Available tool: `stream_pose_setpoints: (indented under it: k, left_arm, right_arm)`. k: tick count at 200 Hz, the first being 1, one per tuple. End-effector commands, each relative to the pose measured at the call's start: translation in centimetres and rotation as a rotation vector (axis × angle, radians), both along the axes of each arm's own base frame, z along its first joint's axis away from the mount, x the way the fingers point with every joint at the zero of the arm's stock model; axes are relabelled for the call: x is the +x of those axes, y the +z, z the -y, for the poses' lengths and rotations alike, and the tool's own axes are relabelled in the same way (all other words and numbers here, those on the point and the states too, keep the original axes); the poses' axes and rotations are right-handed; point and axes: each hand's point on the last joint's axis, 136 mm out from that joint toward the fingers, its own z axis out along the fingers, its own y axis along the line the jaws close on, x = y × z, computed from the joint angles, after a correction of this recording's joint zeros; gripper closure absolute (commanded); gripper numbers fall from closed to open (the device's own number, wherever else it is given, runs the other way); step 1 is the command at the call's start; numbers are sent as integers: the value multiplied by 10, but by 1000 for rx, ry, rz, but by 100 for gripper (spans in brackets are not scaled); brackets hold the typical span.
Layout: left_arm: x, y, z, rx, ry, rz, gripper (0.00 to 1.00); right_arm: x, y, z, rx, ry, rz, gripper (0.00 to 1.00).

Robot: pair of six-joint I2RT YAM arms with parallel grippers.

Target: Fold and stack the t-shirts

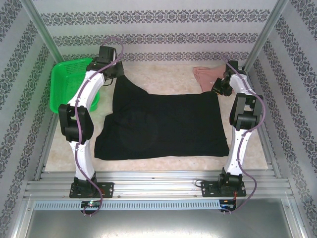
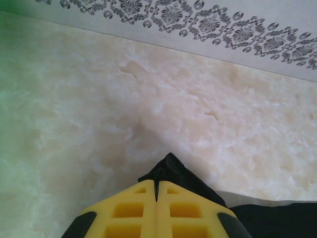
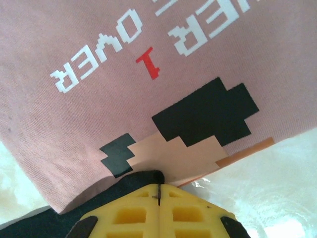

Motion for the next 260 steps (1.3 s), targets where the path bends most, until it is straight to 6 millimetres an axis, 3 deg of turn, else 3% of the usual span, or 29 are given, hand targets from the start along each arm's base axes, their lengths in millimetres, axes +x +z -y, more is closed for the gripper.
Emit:
stream_pose_setpoints:
  k: [1, 63, 192, 233, 260]
  left_arm:
    - [-2, 29, -8, 15, -16, 51, 100]
    - [-2, 46, -27, -32, -4, 102, 100]
    - [-9, 69, -33, -11, -101, 191, 100]
    - [-14, 100, -18, -55, -166, 314, 100]
    - [-12, 97, -18, -44, -171, 330, 100]
  right_arm:
    - [8, 22, 8, -20, -22, 69, 100]
    - [6, 70, 9, -36, -3, 166, 100]
    - [-2, 95, 17, -7, 4, 246, 100]
    - [-5, 106, 22, -29, -7, 284, 100]
    - [-7, 114, 34, -39, -33, 306, 100]
